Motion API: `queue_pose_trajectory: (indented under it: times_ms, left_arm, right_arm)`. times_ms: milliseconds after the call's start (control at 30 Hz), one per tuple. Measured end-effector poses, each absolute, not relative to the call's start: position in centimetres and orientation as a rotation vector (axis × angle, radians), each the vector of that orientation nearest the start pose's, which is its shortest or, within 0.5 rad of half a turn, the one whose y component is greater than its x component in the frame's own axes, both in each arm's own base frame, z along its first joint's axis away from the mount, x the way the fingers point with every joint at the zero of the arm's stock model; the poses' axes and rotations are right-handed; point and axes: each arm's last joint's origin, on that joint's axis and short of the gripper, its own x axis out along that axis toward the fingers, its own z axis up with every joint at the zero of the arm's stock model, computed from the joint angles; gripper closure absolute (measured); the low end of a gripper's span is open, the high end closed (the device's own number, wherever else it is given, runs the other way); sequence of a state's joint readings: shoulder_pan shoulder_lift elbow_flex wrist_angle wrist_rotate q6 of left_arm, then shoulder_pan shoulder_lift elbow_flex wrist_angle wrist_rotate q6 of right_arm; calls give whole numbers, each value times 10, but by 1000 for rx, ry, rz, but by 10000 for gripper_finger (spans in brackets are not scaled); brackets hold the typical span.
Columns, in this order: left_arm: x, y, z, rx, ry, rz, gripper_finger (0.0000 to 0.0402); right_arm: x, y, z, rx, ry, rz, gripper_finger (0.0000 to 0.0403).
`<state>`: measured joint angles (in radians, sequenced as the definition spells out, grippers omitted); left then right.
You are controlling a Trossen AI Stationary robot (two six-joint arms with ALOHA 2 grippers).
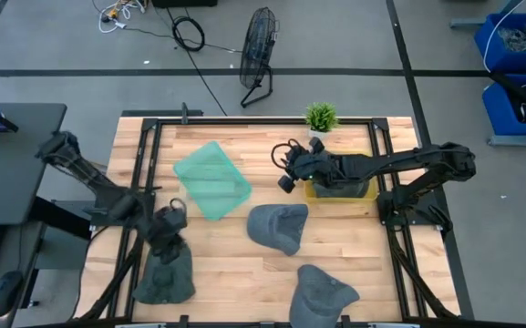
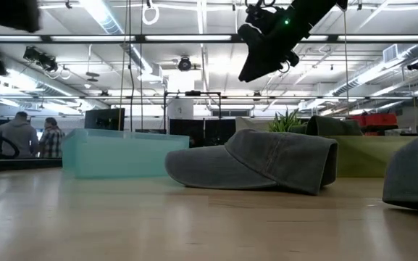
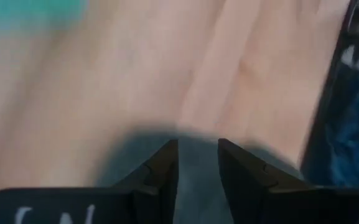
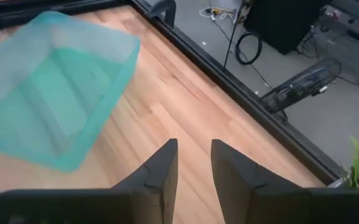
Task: Pick & Place hat
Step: Put the black cap into the yellow bin
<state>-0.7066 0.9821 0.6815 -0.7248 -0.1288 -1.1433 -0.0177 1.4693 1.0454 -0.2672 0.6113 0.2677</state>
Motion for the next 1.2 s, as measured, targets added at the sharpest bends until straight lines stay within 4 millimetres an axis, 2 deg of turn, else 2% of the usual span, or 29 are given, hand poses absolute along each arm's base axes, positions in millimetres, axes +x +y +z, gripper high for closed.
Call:
queue_pose_trajectory:
  times_ms: [100,167,400,500,700,900,1033,1200]
  left_arm:
    - [124,-125,223,-701,1157,87,290]
    - [118,-134,219,-701,1193,91,292]
    - [102,-170,189,-538,1328,103,292]
    - [99,-179,176,-467,1360,124,292]
    - [100,-184,158,-345,1399,183,303]
    - [101,-186,154,-312,1409,152,390]
    - [107,-183,155,-303,1345,168,398]
    - [125,-177,160,-287,1281,189,398]
  right_arm:
    - [313,-22,263,51,561,-686,303]
    - [313,-22,264,54,552,-685,303]
    - [313,-22,264,56,549,-685,302]
    - [313,-22,264,56,548,-685,302]
    - [314,-22,266,62,530,-684,302]
    - [315,-22,267,67,515,-677,302]
    - [317,-20,267,33,546,-571,303]
    - [322,-18,273,30,490,-468,313]
